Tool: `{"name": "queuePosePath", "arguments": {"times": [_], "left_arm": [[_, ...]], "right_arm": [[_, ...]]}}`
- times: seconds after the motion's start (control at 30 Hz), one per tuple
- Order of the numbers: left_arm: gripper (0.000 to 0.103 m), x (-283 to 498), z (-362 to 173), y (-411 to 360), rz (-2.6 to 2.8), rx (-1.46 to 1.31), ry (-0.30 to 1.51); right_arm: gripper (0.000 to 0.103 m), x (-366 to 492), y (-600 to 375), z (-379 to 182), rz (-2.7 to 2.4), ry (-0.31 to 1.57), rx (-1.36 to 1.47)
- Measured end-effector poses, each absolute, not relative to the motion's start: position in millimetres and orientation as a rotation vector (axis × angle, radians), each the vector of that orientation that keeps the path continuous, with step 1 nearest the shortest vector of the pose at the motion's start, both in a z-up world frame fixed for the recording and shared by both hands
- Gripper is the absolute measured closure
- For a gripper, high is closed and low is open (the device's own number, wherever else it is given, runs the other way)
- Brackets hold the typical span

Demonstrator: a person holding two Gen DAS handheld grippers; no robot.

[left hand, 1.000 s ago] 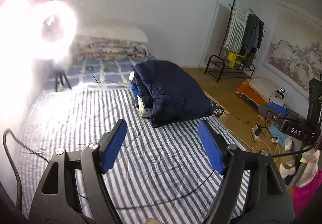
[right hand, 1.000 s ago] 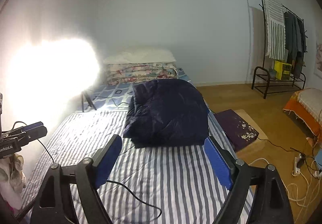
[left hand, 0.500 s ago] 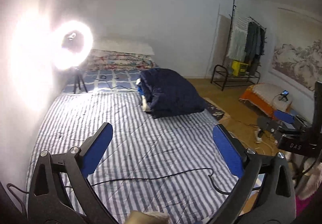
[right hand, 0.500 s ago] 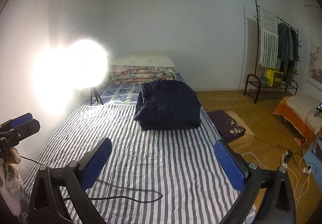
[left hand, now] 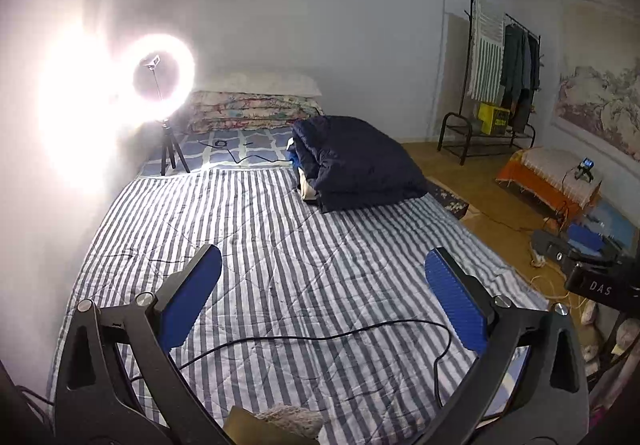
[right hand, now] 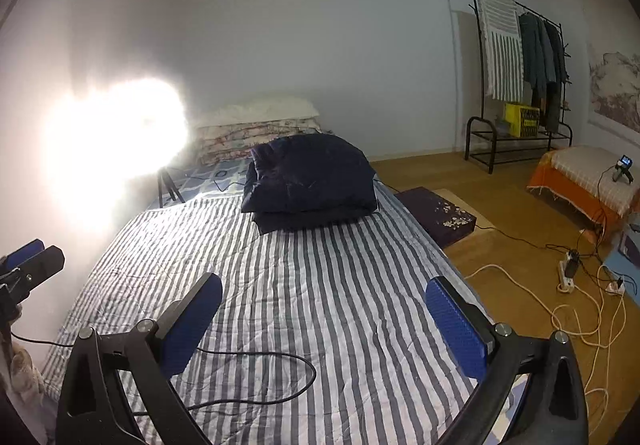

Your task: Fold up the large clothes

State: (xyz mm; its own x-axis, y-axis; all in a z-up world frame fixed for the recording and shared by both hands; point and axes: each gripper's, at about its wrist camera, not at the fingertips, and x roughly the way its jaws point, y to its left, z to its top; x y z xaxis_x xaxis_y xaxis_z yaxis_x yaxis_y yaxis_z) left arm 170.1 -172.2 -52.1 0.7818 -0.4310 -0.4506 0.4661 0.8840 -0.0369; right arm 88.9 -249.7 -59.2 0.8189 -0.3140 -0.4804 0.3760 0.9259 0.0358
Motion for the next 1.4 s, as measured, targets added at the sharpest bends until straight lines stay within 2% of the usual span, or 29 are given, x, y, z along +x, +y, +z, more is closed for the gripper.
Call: {"name": "queuePosePath", "arguments": {"times": [0.4, 1.4], "left_arm": [[0.000, 166.0, -62.3, -173.4, -0.457, 0.098, 0.477], [0.000, 158.2, -57.9, -172.0, -0.488, 0.066, 0.477]], "right_arm": [[0.000, 94.1, -252.1, -76.3, -0.410, 0.488, 0.136], [0.000, 88.6, -248.7, -77.0, -0.420, 0.476, 0.129]]}}
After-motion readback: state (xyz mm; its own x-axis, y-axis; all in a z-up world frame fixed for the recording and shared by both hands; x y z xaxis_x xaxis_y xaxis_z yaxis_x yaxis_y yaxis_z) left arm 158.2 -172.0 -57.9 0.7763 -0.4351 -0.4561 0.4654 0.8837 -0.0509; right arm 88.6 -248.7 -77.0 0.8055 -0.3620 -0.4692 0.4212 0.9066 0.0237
